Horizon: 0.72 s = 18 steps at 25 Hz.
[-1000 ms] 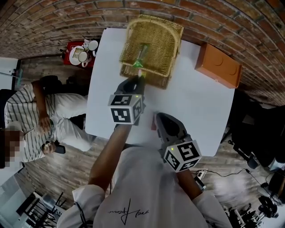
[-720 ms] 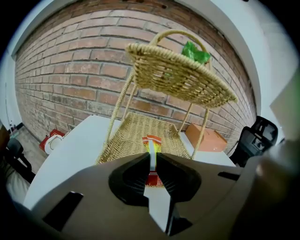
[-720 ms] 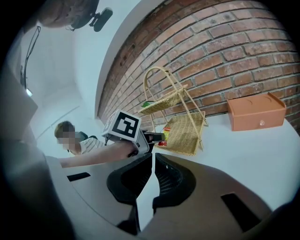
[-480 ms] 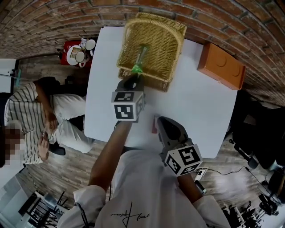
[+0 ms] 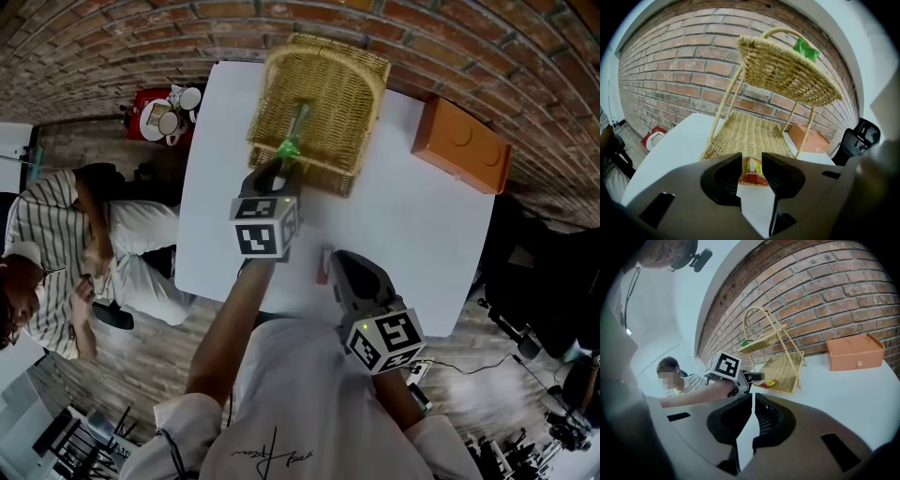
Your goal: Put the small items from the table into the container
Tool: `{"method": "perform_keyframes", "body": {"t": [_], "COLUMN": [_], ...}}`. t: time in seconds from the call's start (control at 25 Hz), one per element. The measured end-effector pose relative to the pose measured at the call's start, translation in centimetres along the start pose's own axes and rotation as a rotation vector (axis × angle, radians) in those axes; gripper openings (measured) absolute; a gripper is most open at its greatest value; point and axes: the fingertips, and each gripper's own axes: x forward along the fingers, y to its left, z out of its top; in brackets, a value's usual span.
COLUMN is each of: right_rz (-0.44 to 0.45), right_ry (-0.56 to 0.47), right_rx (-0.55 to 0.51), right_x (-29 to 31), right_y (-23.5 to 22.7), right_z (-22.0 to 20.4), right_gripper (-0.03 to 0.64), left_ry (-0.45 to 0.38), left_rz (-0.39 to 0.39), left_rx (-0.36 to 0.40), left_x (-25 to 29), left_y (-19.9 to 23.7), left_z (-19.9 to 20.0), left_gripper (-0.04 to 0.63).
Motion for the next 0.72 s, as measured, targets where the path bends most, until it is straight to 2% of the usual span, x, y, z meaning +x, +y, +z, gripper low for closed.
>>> {"method": "perform_keyframes", "body": {"t": [0.16,0.28,0.44,0.72], "right_rz": [0.014,0.024,0.029,0.058], "right_ry": [-0.007,-0.016,-0.031,-0.048], "right_rx": [-0.012,-0.025,-0.037,-0.070], "right_x": [-0.3,-0.6,-1.6,-2.9], "right_y": [0.6,1.1,1.6,3.1], "right_z": [0.0,0.2,0.3,0.3], "right_gripper": [0.023,0.023,0.023,0.023], "left_ry": [-0.027,-0.041,-0.051,-0.099], "left_rz": [-0.002,-0.020,-0.036,-0.054], "left_rx": [-0.005,0.023,0.033,0.005], "left_x": [-1.4,-2.3,-4.0,-7.3], "left_y": [-0.5,-1.2,-2.4,-3.7], "left_z": [0.4,0.5,0.1,-0.1], "left_gripper": [0.121,0.117,0.050,0.015]}}
